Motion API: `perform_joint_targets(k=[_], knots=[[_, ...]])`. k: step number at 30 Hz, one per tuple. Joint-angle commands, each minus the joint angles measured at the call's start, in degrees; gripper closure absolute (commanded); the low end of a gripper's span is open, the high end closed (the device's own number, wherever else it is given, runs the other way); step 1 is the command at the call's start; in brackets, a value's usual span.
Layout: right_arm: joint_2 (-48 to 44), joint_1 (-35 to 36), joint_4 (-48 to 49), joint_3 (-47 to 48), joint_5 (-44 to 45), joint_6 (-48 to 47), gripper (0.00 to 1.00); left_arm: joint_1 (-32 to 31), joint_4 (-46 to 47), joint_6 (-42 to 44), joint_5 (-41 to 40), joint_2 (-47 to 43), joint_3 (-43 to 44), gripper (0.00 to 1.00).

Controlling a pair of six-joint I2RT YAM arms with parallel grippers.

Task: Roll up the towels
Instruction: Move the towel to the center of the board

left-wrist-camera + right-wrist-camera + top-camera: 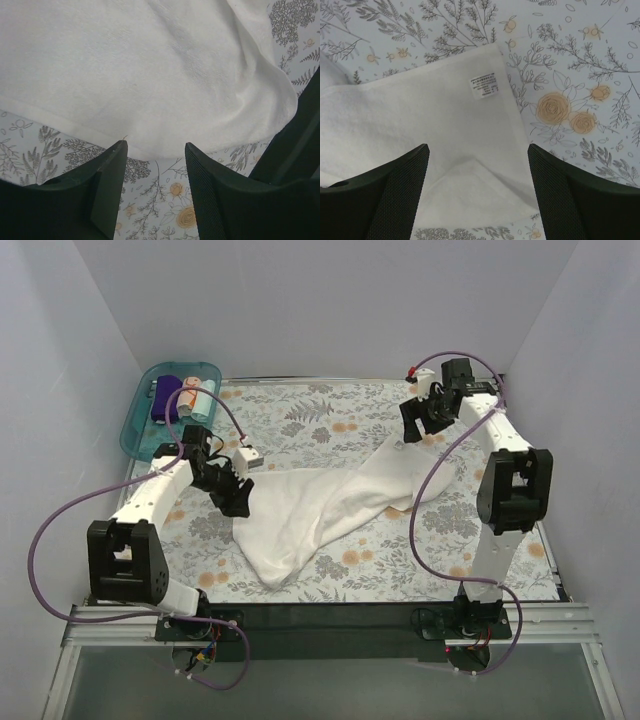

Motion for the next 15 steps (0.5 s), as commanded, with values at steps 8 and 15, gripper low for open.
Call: perform_joint_targets(k=[8,15], knots=[[14.6,0.5,0.5,15.0,-1.0,3.5,0.26,-0.8,-0.5,1.5,-5.6,1.0,-1.4,0.47],[18.9,1.3,2.6,14.9,-0.4,5.3,0.2,-1.1,1.4,0.7,-8.7,1.0,-2.3,0.46]])
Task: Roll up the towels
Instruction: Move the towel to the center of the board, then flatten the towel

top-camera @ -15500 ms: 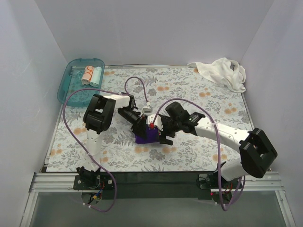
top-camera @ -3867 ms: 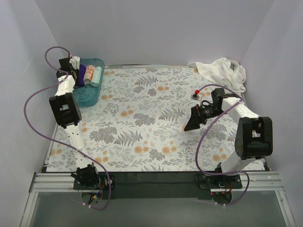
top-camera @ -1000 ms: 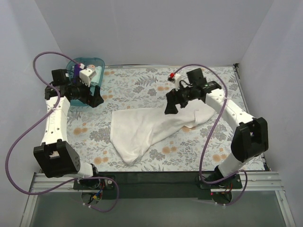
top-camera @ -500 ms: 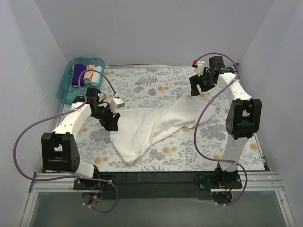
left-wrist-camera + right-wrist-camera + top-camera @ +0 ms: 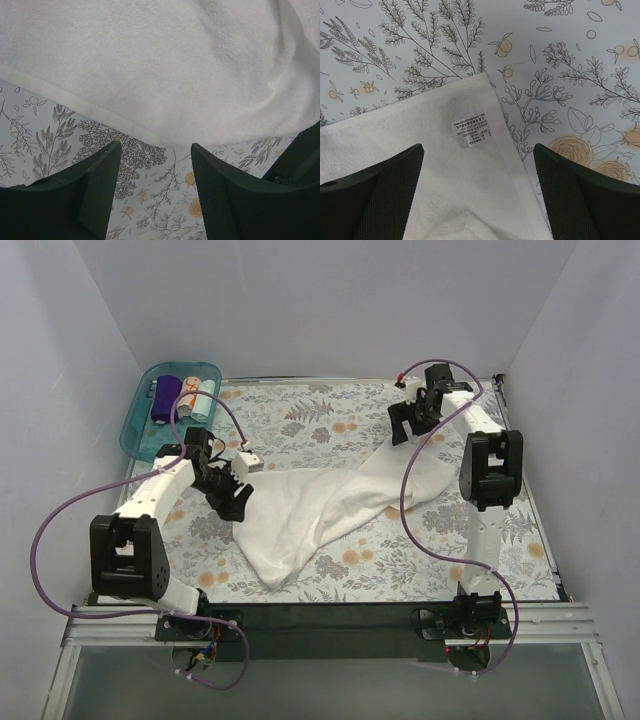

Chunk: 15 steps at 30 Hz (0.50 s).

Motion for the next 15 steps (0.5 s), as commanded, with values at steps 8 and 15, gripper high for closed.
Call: perform_joint_targets(k=[8,15], knots=[[0.1,4.6,10.4,-5.6,8.3,2.8,0.25,-1.1,5.8,-2.5,-4.2,0.2,-2.9,0.52],[1.6,5.9,12.6,-6.0,14.4,3.5,0.56,-2.5,7.2,-3.4,-5.1,1.4,-2.2,0.54]])
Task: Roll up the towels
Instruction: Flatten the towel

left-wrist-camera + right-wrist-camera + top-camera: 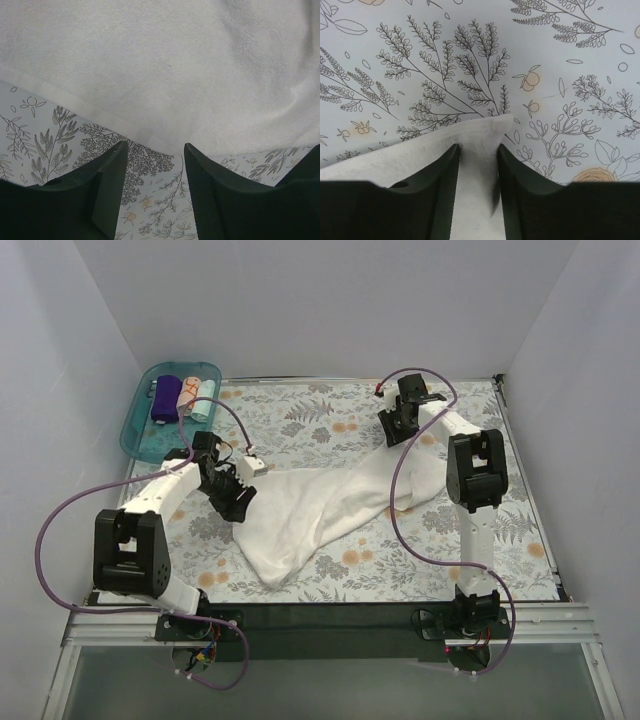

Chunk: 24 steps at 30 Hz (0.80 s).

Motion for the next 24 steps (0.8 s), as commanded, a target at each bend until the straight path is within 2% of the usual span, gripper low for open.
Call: perform_joint_targets(k=[1,2,3,4,7,11,12,15,18,21,22,24], knots=[[0.6,-0.4,2.6,-0.8,3.8,0.9,0.66,-1.4,1.9,-0.6,-1.3,0.9,0.9,0.55],[0.2,-0.3,2.3,-1.0,3.4,0.8,0.86,-1.8,2.4,-0.7,-1.4,1.5,1.3,0.56],[-0.3,-0.5,1.9,-2.0,3.1,0.5,0.95,-2.2,2.7,-0.8,-1.7,2.5,1.4,0.57],[-1.1,-0.6,1.7,-2.7,3.0,0.3,0.99,-3.3,3.1,-0.8,-2.0,3.3,1.7,0.58],[-6.9,-2.9,0.8,-6.9,0.5,0.7,0.99,-4.9,4.1,-1.7,-0.9,7.7,3.1,0.61],[-18.3,-7.3,-1.0,-11.4,-3.8,0.0,0.99,-5.0,6.1,-3.6,-0.7,16.7,6.2,0.76],[-20.1,-9.1,-1.5,-12.3,-4.5,-0.7,0.99,-5.1,6.5,-4.4,-0.7,18.4,8.8,0.82],[-26.3,-11.4,-2.8,-15.9,-5.5,-3.4,0.99,-5.1,7.8,-7.0,-0.6,24.7,14.3,0.9],[-31.0,-14.2,-3.1,-19.1,-5.3,-5.8,0.99,-5.1,8.1,-9.4,0.8,29.7,22.5,0.93],[-33.6,-15.2,-4.2,-20.2,-5.1,-6.8,0.99,-5.0,6.5,-9.8,4.1,29.4,28.4,0.79],[-34.2,-15.3,-4.5,-20.3,-5.2,-6.9,0.99,-4.9,6.2,-8.2,5.3,28.1,28.5,0.62],[-36.4,-15.6,-4.7,-20.4,-4.6,-6.9,0.99,-4.9,7.3,-7.9,5.5,21.6,25.3,0.51]])
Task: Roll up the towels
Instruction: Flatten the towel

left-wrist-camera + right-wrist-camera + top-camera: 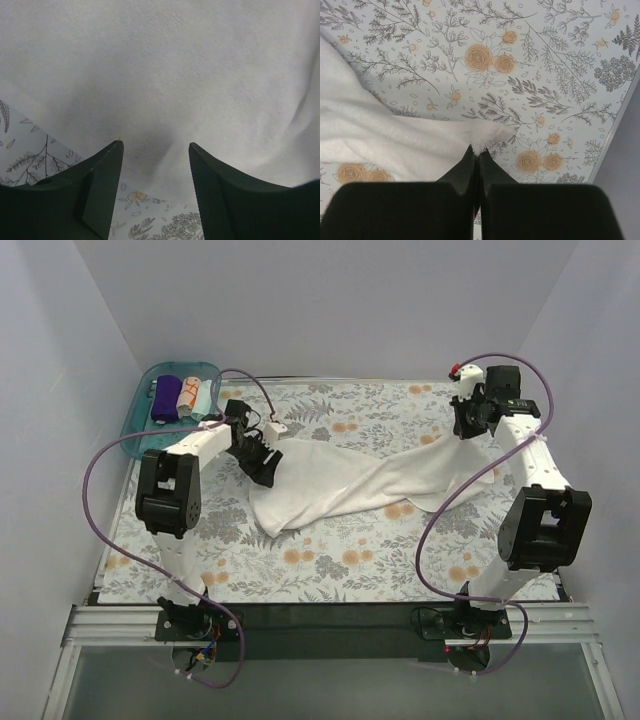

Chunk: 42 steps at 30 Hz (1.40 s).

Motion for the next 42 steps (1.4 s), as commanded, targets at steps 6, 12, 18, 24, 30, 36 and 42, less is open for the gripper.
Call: perform_joint_targets(k=[6,12,18,24,30,36,42], knots=[[-6.9,-2.2,-0.2,0.5,7.2,-3.3,0.99,0.2,0.2,11.8,1.4,-25.6,-16.0,0.46],[-8.0,-6.8,-0.8,5.3,5.4,-3.4,0.99,-0.1,-0.1,16.3,6.1,-38.8,-28.5,0.33],[-8.3,-6.7,-2.4,3.7,1.8,-3.0,0.99,-8.0,10.8,23.3,7.3,-49.2,-41.9,0.22],[-8.4,-6.7,-3.4,2.8,2.5,-3.4,0.99,-18.0,19.8,35.5,5.8,-50.8,-47.1,0.31],[-8.1,-6.7,-4.4,2.9,2.5,-3.3,0.99,-26.0,24.2,44.7,5.9,-45.8,-47.7,0.39],[-8.4,-6.7,-5.3,3.0,2.0,-4.0,0.99,-30.1,28.1,46.1,3.8,-37.4,-46.4,0.47],[-8.7,-6.8,-5.8,2.9,2.4,-4.8,0.99,-31.0,31.2,41.7,-2.5,-29.5,-43.9,0.76]])
